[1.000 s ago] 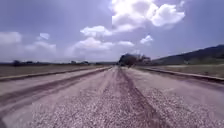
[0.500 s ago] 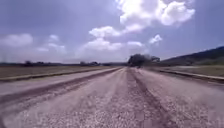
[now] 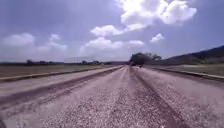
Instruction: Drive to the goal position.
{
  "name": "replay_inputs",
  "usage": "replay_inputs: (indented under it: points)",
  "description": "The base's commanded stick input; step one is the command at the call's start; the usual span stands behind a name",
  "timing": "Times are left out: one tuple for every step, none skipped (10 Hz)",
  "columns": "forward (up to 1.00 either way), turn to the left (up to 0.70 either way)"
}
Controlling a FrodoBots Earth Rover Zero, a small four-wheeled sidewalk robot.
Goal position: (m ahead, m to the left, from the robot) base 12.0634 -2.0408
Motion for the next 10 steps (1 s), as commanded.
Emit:
replay_inputs:
  points:
    - [1.00,0.00]
    - [1.00,0.00]
    - [1.00,0.00]
    - [1.00,0.00]
    - [1.00,0.00]
    - [1.00,0.00]
    - [1.00,-0.14]
    - [1.00,-0.19]
    - [1.00,0.00]
    - [1.00,0.00]
